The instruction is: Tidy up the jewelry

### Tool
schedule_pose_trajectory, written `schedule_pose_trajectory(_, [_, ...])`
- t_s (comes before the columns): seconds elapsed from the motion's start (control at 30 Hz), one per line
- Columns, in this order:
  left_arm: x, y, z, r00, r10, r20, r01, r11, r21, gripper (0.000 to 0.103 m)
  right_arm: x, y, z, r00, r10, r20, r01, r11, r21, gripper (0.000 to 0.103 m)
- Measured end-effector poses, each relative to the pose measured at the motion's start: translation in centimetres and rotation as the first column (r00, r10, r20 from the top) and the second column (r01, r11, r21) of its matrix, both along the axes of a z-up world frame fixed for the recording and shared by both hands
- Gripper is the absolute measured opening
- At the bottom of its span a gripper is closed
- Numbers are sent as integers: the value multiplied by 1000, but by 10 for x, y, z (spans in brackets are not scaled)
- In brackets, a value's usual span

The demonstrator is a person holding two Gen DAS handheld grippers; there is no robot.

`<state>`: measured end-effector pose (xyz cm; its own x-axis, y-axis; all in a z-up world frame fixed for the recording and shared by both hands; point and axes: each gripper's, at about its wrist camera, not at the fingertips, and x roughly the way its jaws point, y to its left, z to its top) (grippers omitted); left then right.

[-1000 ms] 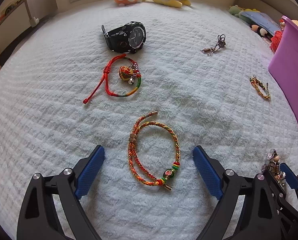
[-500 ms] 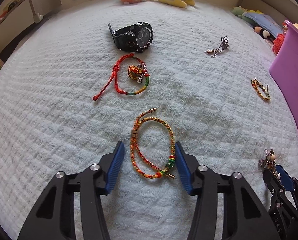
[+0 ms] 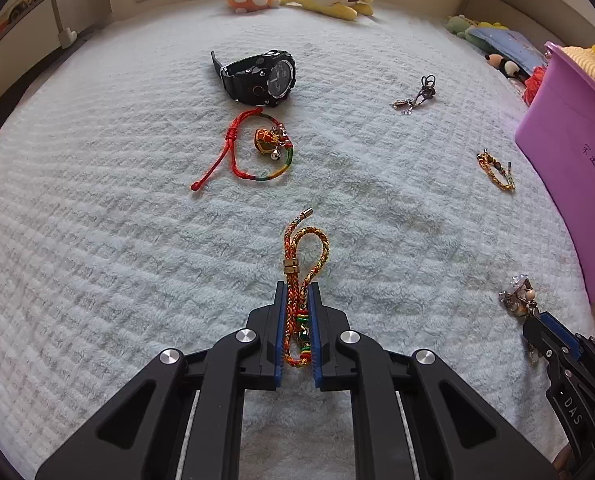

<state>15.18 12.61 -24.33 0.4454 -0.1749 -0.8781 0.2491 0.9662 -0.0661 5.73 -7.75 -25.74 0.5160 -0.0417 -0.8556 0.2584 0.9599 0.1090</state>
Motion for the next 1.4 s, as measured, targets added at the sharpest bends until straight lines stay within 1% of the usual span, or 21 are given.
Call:
schedule_pose_trajectory(0.1, [-5,0,4,1000,-27,-13,27,1000,-11,10,-5,0,3,1000,-3,-1,3,1000,4,21])
schedule_pose_trajectory(0.17, [-9,-1,8,999,-43,-13,43,999,-10,10,-7,0,7,1000,-3,-4,3,1000,8,0])
schedule_pose_trajectory(0.27, [-15,0,14,998,-55,-16,55,998,-5,10,-9,-1,12,1000,-1,-16,1,1000,2,0])
schedule_pose_trajectory(0.43, [-19,2,19,998,-66,-18,66,998,-13,10,-8,0,7,998,20,-53,-20,1000,-7,0])
schedule_pose_trajectory(0.53, [-22,3,21,997,-76,-10,76,997,-14,10,-9,0,8,999,21,-50,-21,1000,0,1])
schedule_pose_trajectory(0.63, [-23,4,19,997,-77,-18,77,997,-17,10,-8,1,6,998,21,-51,-21,1000,-1,4])
schedule_pose_trajectory(0.67, [-23,4,18,997,-77,-20,76,997,-19,10,-8,2,5,998,24,-53,-25,1000,-9,9])
schedule_pose_trajectory(0.7, [-24,4,18,997,-77,-22,77,997,-20,10,-7,3,5,998,29,-54,-30,999,-16,20])
schedule_pose_trajectory(0.73, [-25,4,17,997,-78,-24,78,997,-21,10,-7,5,6,998,35,-53,-36,999,-21,27])
schedule_pose_trajectory(0.77, [-25,4,16,996,-80,-25,80,997,-21,10,-7,6,7,998,37,-48,-38,999,-33,36])
schedule_pose_trajectory(0.93, [-26,3,14,996,-83,-31,82,996,-21,10,-7,9,4,998,40,-54,-44,996,-74,36])
schedule_pose_trajectory(1.1, [-27,2,10,996,-83,-37,82,996,-24,10,-9,5,-10,996,31,-79,-36,997,-71,36])
schedule_pose_trajectory(1.2, [-28,2,7,996,-83,-45,82,996,-23,10,-10,9,-16,997,45,-63,-51,993,-107,36])
schedule_pose_trajectory(1.27, [-30,1,6,995,-83,-48,82,996,-21,10,-10,9,-17,997,45,-56,-50,994,-100,36])
schedule_pose_trajectory(1.33, [-31,1,5,995,-82,-49,81,997,-22,10,-9,8,-15,997,46,-60,-51,995,-85,31])
schedule_pose_trajectory(1.37, [-31,1,5,995,-82,-50,81,997,-22,10,-9,8,-14,997,47,-61,-51,995,-82,24])
schedule_pose_trajectory(1.4, [-31,1,6,995,-82,-51,81,996,-23,10,-9,8,-13,997,48,-63,-53,996,-78,21])
